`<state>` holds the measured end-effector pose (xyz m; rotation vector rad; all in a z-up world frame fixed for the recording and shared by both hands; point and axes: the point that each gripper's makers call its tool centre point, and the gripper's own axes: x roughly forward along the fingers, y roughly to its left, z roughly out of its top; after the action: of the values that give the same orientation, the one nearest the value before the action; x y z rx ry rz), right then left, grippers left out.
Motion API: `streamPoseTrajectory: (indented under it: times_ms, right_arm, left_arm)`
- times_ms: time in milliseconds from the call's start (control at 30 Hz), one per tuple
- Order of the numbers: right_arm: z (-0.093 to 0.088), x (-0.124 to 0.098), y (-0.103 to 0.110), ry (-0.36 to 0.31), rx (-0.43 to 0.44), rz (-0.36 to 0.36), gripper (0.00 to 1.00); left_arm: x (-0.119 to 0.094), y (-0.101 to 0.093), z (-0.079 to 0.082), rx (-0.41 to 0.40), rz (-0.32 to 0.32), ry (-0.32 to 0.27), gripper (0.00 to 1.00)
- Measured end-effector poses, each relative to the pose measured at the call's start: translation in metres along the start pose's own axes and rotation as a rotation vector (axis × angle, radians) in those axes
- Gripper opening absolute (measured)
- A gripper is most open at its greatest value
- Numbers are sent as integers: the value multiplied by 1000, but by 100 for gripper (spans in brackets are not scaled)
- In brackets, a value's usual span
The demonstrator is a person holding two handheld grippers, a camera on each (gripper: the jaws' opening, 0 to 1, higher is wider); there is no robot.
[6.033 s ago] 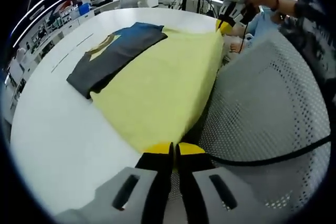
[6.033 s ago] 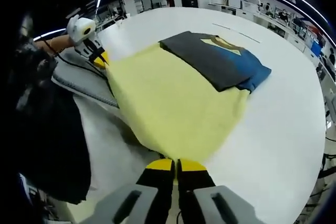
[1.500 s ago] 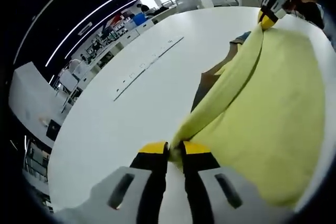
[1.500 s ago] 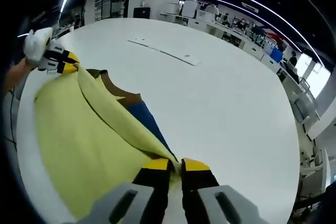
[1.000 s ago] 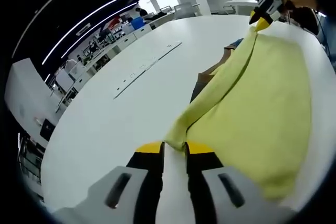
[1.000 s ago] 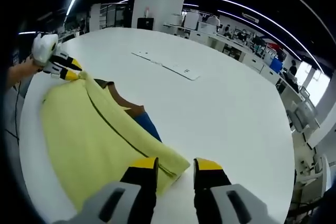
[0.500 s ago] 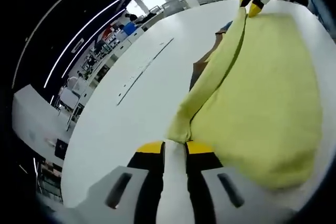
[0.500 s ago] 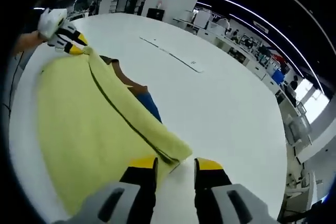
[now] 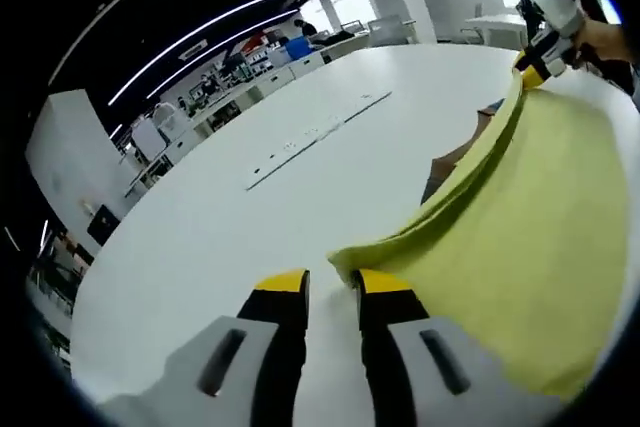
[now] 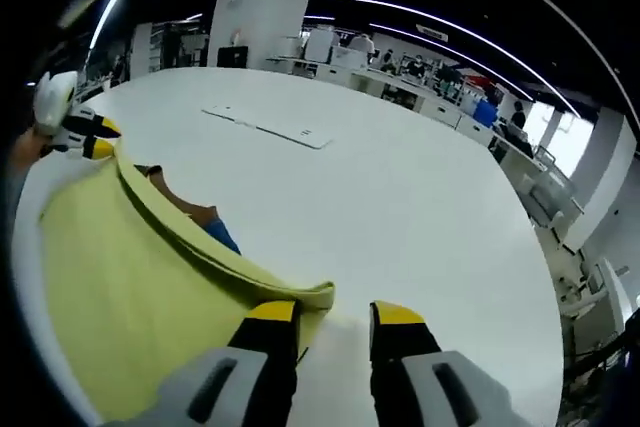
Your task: Fold the garment on the visible template until the final outline fits inside the template.
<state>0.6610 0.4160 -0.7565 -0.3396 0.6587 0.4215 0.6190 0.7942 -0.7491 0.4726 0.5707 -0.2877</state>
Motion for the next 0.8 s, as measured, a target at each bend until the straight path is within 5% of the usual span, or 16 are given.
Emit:
streamPoseTrajectory:
  times_ms: [100, 267, 400, 800]
  right_arm:
    - [4, -3, 3, -31, 127, 29, 25]
    - [8, -8, -1, -52, 253, 22, 26]
    - [9, -12, 0, -60, 325, 42, 28]
    - [4, -47, 27, -50, 310, 133, 45]
  left_arm:
    - [-4, 4, -4, -65, 19, 13, 21]
    - [-11, 8, -1, -339, 0, -32, 31]
    - [-19, 12, -5, -350, 13, -32, 37]
    - [-62, -11, -11, -412, -89, -68, 53]
